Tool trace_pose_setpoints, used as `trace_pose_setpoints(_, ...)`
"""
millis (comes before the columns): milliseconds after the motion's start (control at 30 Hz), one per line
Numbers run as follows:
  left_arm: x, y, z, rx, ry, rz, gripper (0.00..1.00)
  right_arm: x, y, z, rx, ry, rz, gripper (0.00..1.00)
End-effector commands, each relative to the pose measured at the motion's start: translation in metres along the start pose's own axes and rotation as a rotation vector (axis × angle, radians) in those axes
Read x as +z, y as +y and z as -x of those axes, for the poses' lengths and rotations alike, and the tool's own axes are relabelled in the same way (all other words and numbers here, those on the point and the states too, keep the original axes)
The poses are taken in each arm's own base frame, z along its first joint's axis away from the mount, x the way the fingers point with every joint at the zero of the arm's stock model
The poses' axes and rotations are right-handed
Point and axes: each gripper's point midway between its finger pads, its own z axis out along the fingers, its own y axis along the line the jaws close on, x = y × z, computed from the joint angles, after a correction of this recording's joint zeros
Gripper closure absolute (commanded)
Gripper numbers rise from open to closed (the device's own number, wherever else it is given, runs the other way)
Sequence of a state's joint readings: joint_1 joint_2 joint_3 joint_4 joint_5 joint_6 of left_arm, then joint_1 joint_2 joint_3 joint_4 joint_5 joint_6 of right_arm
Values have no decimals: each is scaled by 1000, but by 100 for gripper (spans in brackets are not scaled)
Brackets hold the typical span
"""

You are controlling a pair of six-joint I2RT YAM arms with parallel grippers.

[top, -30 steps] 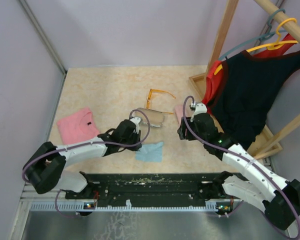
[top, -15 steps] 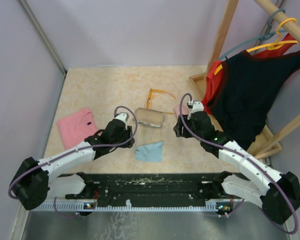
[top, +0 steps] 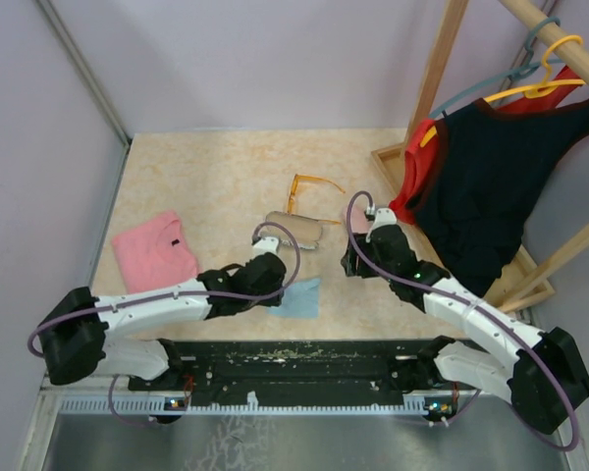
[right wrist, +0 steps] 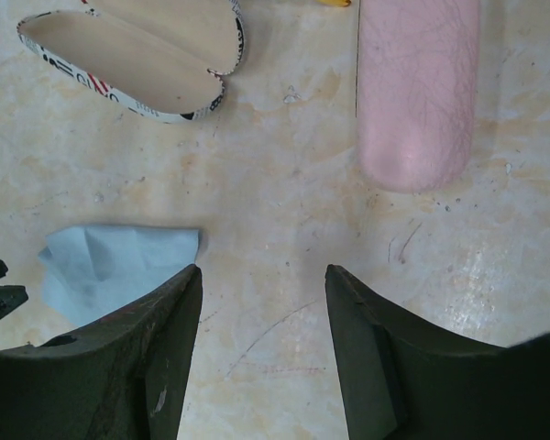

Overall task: Organize the sunglasses
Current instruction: Adjust the glasses cleaning cloth at the center of the board.

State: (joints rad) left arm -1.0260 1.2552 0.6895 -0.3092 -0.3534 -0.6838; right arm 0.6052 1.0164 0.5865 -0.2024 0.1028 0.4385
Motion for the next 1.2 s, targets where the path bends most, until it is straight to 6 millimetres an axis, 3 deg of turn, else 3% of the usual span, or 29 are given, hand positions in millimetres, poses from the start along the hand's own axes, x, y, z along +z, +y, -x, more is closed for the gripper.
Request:
trace_pose_setpoints(0,8,-14,1,9,-7,63,61,2,6,12,-2,-51,38,43)
trace_pose_setpoints(267,32,-13,1,140,17,155,58,9,22,-1,4,12,125,45)
trace_pose_setpoints(400,32,-11,3,143,2,158,58,18,34,-13,55,70,176,50)
trace_pose_setpoints(633,36,-7,-15,120,9,104,63,36,50,-24,219,101,230,55)
trace_pose_setpoints(900,42,15,-27,93,9,103,65,57,50,-43,340,161,205,57)
trace_pose_setpoints(1167,42,21,-31,103,7,93,65,66,49,-59,382,211,195,57)
